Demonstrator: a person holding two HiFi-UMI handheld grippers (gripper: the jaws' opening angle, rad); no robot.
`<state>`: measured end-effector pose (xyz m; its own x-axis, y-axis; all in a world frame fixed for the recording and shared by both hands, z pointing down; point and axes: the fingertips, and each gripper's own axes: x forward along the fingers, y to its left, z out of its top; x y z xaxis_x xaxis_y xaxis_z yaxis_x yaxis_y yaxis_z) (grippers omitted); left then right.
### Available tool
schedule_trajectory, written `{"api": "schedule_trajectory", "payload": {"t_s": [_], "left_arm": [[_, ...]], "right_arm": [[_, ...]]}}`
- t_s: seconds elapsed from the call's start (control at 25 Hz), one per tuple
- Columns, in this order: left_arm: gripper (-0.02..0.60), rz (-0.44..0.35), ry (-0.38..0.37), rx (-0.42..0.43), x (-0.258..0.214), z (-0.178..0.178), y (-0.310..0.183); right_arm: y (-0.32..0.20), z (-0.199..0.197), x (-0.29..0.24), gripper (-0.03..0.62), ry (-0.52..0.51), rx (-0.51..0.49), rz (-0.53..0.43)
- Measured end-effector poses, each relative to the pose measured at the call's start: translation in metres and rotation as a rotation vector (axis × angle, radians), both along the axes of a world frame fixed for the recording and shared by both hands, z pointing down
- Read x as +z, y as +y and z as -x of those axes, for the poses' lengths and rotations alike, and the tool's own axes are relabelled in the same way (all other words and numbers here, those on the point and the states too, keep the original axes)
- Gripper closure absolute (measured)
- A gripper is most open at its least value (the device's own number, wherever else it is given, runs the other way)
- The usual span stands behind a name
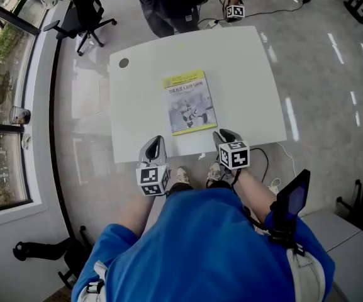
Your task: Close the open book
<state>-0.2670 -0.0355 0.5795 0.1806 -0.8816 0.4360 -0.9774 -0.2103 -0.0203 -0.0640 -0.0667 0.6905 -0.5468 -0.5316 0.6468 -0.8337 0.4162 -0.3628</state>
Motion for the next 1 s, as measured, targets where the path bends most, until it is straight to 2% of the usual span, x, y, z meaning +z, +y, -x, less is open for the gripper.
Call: {"api": "schedule_trajectory", "payload": {"t_s": [0.2, 0.32, 0.44, 0.8, 1.0], "left_arm": [[0.575, -0.011, 0.019, 0.014, -0.001, -0.001, 0.017], [0.575, -0.048, 0.032, 0.03, -0.009, 0.002, 0.028], [0.575, -0.086, 0.052, 0.044, -0.021, 0.012, 0.045], [0.575, -0.143, 0.122, 0.073, -0.049, 0.049, 0.119], [0.575, -0.183, 0.143, 0.117, -0.062, 0.05, 0.148]], "right_arm": [[0.022, 0.011, -0.028, 0.503, 0.078, -0.048, -0.126], [0.042, 0.026, -0.051, 0.503, 0.113, -0.084, -0.22], [0.062, 0.045, -0.078, 0.503, 0.117, -0.079, -0.29], [0.142, 0.094, -0.134, 0.514, 0.122, -0.052, -0.419], [0.179, 0.105, -0.157, 0.52, 0.141, -0.028, -0.48]]}}
